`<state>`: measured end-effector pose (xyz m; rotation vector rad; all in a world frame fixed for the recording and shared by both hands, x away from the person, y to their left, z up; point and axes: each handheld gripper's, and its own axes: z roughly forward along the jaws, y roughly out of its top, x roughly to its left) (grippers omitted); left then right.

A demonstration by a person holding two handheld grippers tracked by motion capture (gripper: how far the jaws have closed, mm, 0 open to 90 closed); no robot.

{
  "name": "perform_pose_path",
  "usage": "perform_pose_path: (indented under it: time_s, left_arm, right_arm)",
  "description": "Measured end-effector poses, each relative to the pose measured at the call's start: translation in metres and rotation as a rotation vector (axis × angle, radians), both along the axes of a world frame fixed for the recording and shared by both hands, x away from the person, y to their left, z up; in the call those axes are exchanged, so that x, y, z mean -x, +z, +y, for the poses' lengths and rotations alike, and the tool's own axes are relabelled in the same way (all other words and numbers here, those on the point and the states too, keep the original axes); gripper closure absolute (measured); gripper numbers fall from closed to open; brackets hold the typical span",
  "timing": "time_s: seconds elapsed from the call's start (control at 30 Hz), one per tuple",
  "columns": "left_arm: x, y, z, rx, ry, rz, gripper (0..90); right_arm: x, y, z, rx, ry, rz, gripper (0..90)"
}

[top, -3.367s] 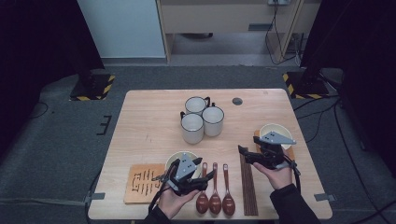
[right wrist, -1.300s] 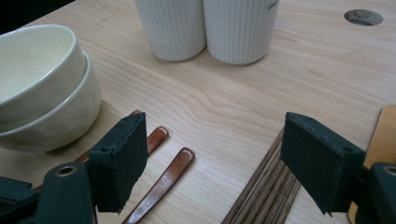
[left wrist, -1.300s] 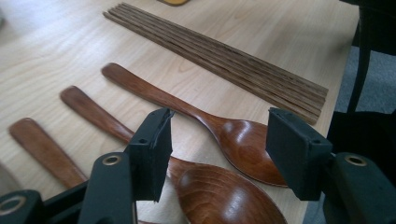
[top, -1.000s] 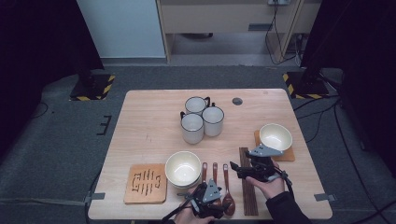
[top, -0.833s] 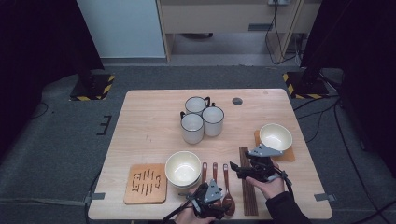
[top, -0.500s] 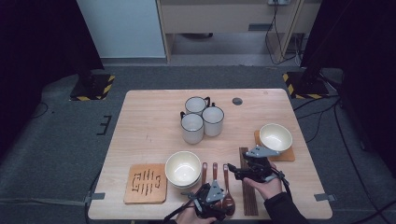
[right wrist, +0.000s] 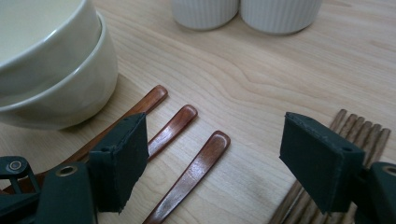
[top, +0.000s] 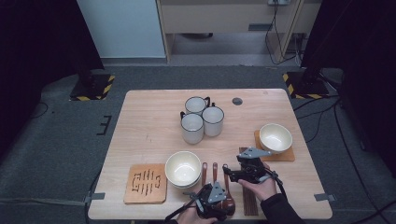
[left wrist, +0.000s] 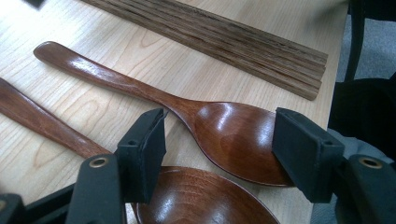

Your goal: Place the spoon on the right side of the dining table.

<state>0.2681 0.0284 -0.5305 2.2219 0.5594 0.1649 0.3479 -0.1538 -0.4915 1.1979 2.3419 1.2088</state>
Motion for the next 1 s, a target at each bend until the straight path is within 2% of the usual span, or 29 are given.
perform_pose_path:
  time_s: [0.2,0.47,0.63,0.8,0.83,0.9,0.97,1.0]
  left_arm:
    - [0.001,-0.002,0.0,-0.006,-0.017,-0.023,33.7]
    - [0.002,-0.003,0.0,0.0,-0.02,-0.03,32.6]
    - [0.003,-0.003,0.001,-0.003,-0.019,-0.036,31.7]
    - [0.003,-0.003,0.0,-0.002,-0.016,-0.037,31.8]
    - [0.003,-0.003,0.0,-0.002,-0.016,-0.037,31.8]
    - [0.004,-0.003,0.0,-0.002,-0.015,-0.038,31.8]
    - [0.004,-0.003,0.0,-0.002,-0.015,-0.037,31.8]
    - [0.004,-0.003,0.0,-0.002,-0.015,-0.037,31.8]
  right_arm:
    - [-0.001,-0.007,0.005,0.016,0.031,0.029,24.8]
    - [-0.002,-0.014,0.01,0.03,0.059,0.066,26.9]
    - [-0.005,-0.019,0.011,0.043,0.073,0.083,33.4]
    - [-0.007,-0.025,0.013,0.058,0.077,0.121,37.6]
    - [-0.007,-0.026,0.013,0.059,0.078,0.134,43.6]
    - [-0.008,-0.027,0.013,0.061,0.081,0.136,44.9]
    - [-0.007,-0.026,0.013,0.069,0.083,0.139,52.7]
    - [-0.007,-0.025,0.013,0.066,0.081,0.139,53.1]
